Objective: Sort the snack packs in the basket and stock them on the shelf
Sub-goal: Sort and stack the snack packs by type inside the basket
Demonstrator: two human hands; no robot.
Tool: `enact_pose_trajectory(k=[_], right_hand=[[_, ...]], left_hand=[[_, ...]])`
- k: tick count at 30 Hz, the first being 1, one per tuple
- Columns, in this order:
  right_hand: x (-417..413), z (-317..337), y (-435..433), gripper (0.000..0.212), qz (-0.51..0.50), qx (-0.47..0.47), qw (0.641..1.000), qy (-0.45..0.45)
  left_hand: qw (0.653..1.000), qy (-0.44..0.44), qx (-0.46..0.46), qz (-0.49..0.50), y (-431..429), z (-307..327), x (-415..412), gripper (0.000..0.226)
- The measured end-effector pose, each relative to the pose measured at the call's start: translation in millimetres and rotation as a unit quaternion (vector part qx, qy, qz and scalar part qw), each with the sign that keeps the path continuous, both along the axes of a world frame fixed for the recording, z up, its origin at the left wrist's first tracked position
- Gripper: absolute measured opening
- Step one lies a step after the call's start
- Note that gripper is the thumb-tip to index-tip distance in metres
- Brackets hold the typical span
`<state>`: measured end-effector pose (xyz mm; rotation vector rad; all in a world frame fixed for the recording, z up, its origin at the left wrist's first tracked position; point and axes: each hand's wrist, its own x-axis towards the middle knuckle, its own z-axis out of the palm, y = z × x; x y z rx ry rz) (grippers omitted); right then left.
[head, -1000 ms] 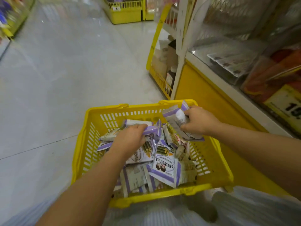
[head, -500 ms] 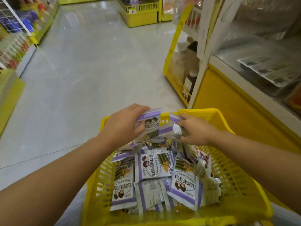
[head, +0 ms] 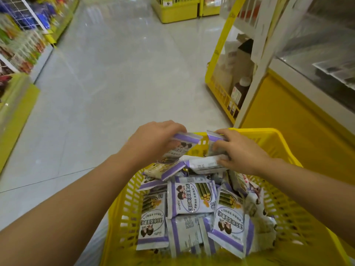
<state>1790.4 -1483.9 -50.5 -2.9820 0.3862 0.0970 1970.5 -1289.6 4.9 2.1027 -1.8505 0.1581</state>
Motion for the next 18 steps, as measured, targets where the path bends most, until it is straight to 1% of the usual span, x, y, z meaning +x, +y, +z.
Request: enact_pose_trajectory(k=[2, 4, 5, 8, 10, 12, 13, 14, 16, 17, 18], right_hand=[[0, -1, 1, 0.036, 0.005, 0.030, 1.000, -0.006], [-1, -1, 2, 0.042, -0.012, 0.087, 0.995, -0.046], [-1, -1, 2, 0.044, -0.025, 0.119, 0.990, -0.074], [0, 1, 2, 0.044, -0.056, 0.184, 0.969, -0.153], [3, 0, 4, 0.042, -0.065, 0.227, 0.952, -0.194], [7, -5, 9, 0.036, -0.059, 0.248, 0.944, -0.211], [9, -8, 13, 0.032, -0.046, 0.229, 0.950, -0.209], [11, -11, 16, 0.029, -0.026, 0.182, 0.961, -0.206], [14, -13, 19, 0.027, 0.023, 0.031, 0.980, -0.194], [15, -14, 19, 0.032, 0.036, -0.025, 0.986, -0.162], [16, -14, 19, 0.040, 0.042, -0.054, 0.991, -0.112]], left_hand=[[0.997, -0.052, 0.050, -0.030, -2, -11, 1, 0.030], [0.992, -0.064, 0.108, -0.023, -2, -28, 1, 0.032], [0.990, -0.065, 0.123, -0.011, -1, -36, 0, 0.035], [0.990, -0.094, 0.105, 0.031, 2, -50, -6, 0.041], [0.987, -0.113, 0.087, 0.068, 2, -49, -6, 0.035], [0.986, -0.096, 0.075, 0.110, 1, -51, -3, 0.028], [0.985, -0.086, 0.076, 0.129, 1, -53, -2, 0.025], [0.984, -0.075, 0.079, 0.142, 2, -55, -2, 0.023], [0.984, -0.063, 0.087, 0.141, 4, -57, -2, 0.027], [0.986, -0.067, 0.090, 0.127, 7, -56, -2, 0.035], [0.987, -0.079, 0.086, 0.107, 9, -55, -3, 0.043]])
